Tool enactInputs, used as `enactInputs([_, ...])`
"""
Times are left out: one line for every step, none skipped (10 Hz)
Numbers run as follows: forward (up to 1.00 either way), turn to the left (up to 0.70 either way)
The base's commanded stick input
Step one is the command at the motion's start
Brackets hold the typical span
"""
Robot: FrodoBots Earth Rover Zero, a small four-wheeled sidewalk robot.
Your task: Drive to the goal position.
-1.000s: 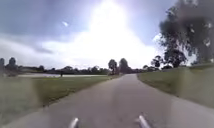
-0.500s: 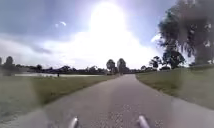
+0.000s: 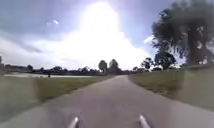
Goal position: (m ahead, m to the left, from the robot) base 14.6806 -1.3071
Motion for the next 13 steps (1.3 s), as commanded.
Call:
enactInputs([0.70,0.00])
enactInputs([0.70,0.00])
enactInputs([0.70,0.00])
enactInputs([0.70,0.00])
enactInputs([0.70,0.00])
enactInputs([0.70,0.00])
enactInputs([0.70,0.00])
enactInputs([0.70,0.00])
enactInputs([0.70,0.00])
enactInputs([0.70,0.00])
enactInputs([0.70,0.00])
enactInputs([0.70,0.00])
enactInputs([0.70,0.00])
